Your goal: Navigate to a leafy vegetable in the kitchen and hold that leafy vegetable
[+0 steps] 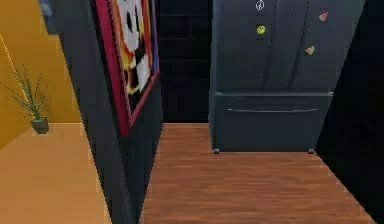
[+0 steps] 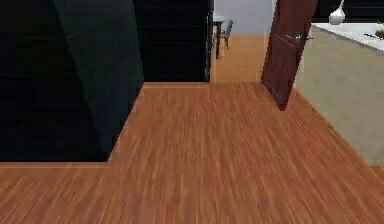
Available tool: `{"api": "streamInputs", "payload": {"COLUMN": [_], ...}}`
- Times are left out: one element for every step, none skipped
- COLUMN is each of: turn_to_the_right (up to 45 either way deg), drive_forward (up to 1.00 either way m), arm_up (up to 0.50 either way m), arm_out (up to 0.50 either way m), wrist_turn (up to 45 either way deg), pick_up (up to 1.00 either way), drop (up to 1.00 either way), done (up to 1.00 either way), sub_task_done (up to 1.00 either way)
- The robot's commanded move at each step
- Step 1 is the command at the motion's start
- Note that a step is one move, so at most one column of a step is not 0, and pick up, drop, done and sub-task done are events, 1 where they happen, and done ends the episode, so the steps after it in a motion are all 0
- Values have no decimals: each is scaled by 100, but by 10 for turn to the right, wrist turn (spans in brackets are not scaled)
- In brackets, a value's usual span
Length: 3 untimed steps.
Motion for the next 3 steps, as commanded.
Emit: {"api": "streamInputs", "payload": {"turn_to_the_right": [450, 450, 450], "drive_forward": [0, 0, 0], "arm_up": [0, 0, 0], "arm_out": [0, 0, 0], "wrist_turn": [0, 0, 0], "pick_up": [0, 0, 0], "drop": [0, 0, 0], "done": [0, 0, 0], "sub_task_done": [0, 0, 0]}}
